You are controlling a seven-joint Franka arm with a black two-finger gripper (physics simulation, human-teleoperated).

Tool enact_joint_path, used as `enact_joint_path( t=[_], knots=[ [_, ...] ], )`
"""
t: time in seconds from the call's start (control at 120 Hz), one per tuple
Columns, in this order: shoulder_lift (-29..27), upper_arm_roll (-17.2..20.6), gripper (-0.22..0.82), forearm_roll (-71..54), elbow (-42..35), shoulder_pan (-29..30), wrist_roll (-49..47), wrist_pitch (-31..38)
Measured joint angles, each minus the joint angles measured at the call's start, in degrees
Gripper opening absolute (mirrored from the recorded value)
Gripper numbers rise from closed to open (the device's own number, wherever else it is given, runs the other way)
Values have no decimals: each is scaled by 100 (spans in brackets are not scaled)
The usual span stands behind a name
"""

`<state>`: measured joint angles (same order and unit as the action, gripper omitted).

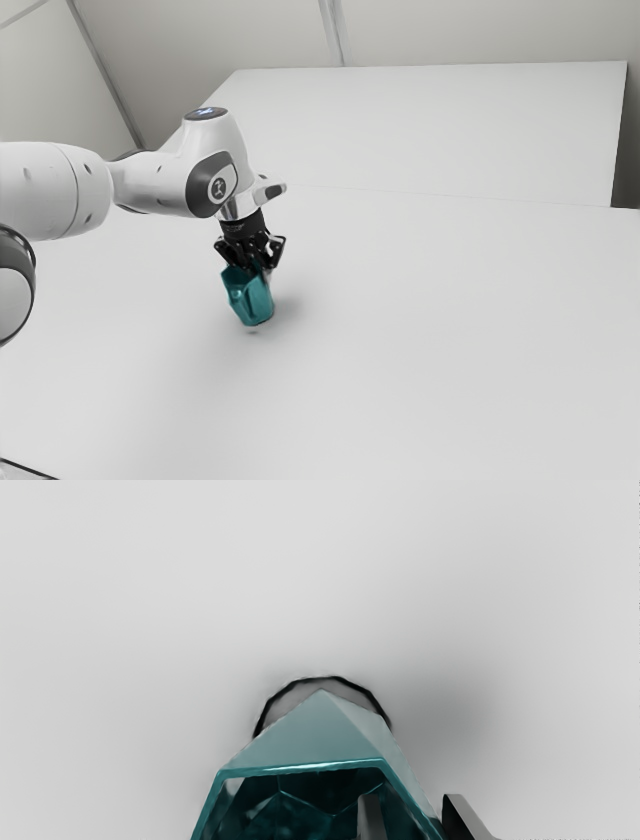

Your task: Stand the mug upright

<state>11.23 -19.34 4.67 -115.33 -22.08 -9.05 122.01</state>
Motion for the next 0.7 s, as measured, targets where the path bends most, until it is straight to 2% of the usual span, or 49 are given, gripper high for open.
enact_joint_path(
  t=[0.108, 0.225, 0.5, 0.592, 0.7],
  knots=[
    [-15, 1, 17, 20, 10, 0, 29, -19],
    [-38, 1, 27, 31, 16, 0, 55, -33],
    [-237, 33, 38, 142, 52, -1, 97, -348],
    [-404, 50, 41, 151, 157, -1, 105, -526],
    [-728, 100, 48, 121, 382, -1, 152, -774]
  ],
)
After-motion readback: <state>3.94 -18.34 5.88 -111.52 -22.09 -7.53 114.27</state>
